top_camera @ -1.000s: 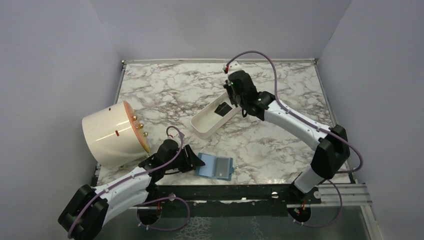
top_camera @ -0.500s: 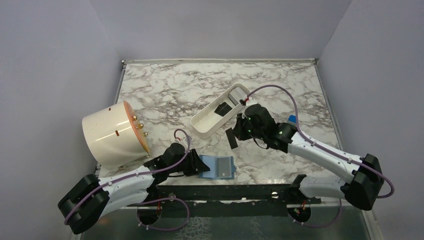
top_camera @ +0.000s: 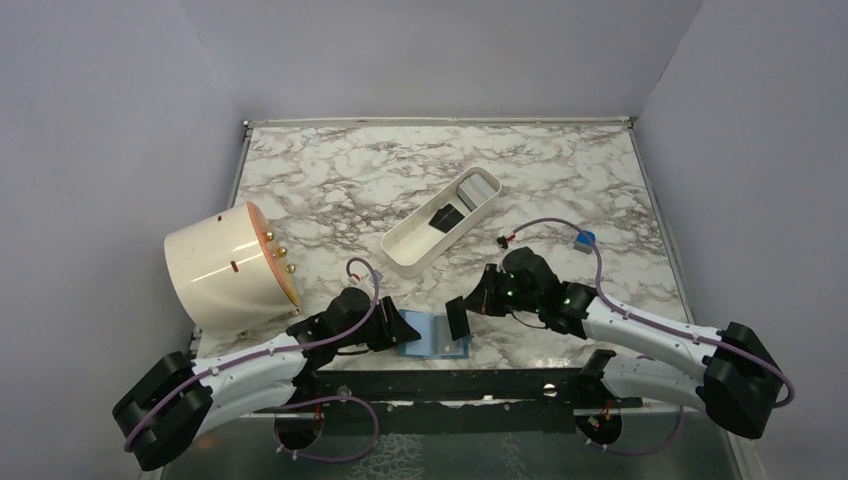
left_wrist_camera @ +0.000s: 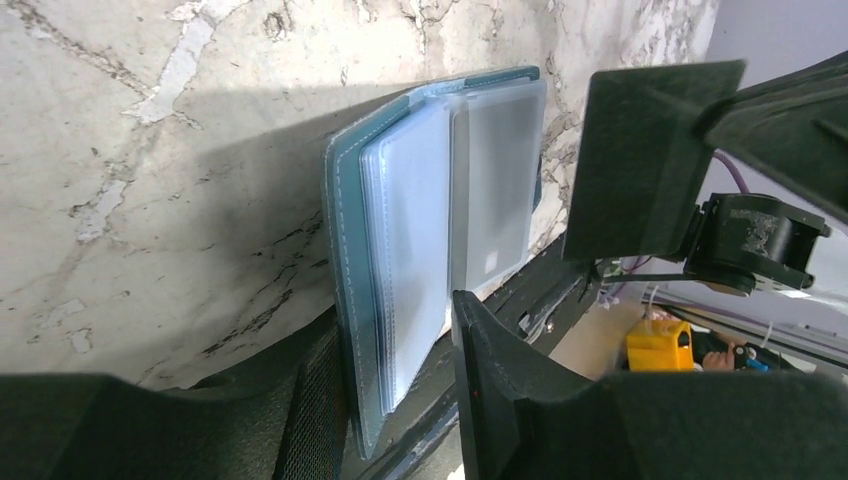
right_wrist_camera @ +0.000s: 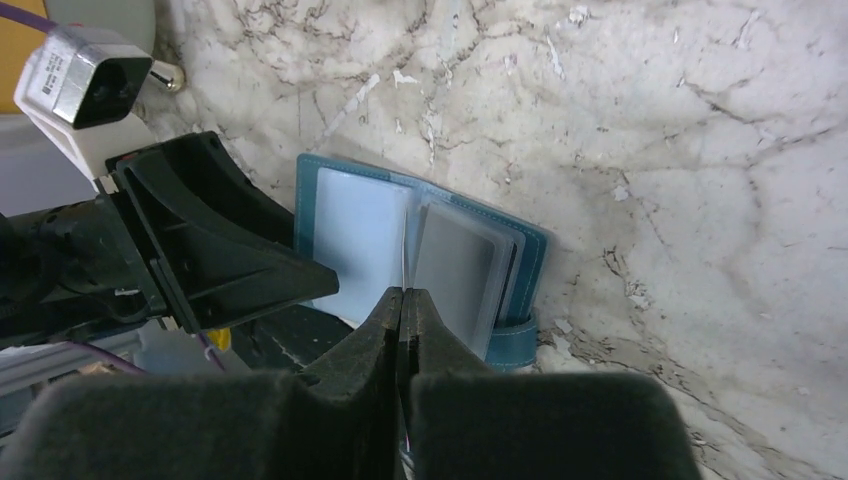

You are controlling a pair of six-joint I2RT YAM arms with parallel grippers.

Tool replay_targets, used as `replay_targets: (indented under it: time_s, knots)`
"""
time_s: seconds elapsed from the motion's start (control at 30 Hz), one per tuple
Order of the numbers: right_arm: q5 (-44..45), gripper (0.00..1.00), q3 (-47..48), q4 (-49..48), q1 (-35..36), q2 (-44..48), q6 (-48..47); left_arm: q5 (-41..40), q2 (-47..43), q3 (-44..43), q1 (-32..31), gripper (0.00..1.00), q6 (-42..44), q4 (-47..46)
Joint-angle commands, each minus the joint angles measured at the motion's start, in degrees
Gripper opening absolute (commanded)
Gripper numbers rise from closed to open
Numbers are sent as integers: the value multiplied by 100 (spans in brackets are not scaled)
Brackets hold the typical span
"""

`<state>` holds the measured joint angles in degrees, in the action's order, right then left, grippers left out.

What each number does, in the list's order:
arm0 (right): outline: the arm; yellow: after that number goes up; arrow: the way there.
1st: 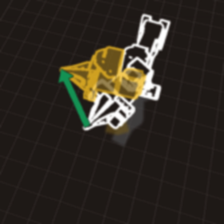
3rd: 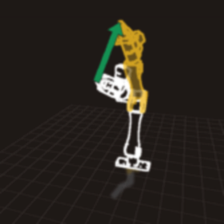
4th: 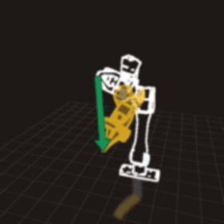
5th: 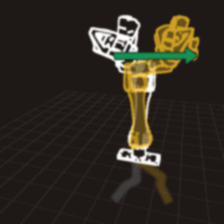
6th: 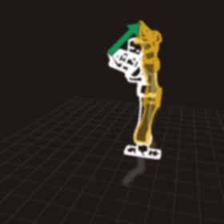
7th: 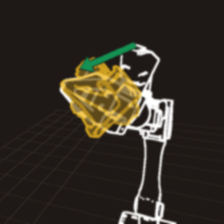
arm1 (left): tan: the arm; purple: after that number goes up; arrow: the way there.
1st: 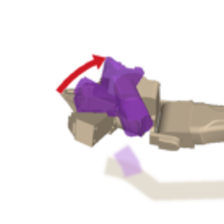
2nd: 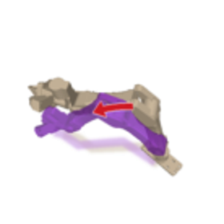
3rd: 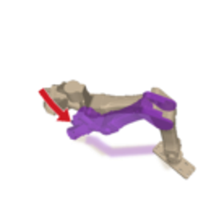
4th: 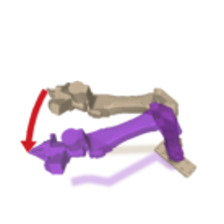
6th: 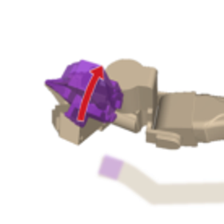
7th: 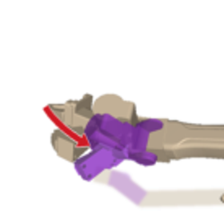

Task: Put the credit cards into the card holder
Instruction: Insert the credit card into the card holder.

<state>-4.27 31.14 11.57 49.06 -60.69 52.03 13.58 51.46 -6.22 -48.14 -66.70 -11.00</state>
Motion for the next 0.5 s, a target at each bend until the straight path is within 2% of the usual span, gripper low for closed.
replay_targets:
  time_s: [0.0, 0.27, 0.47]
  knots:
    - [-290, 1, -251, -860, 60, -105, 579, -285, -208, -112, -22, 41, 153, 402]
    - [238, 1, -512, -653, 69, -242, 714, -552, -645, -180, -20, 42, 309, 1111]
    - [338, 1, -753, -674, 69, -308, 764, -576, -804, -99, -22, 38, 314, 1196]
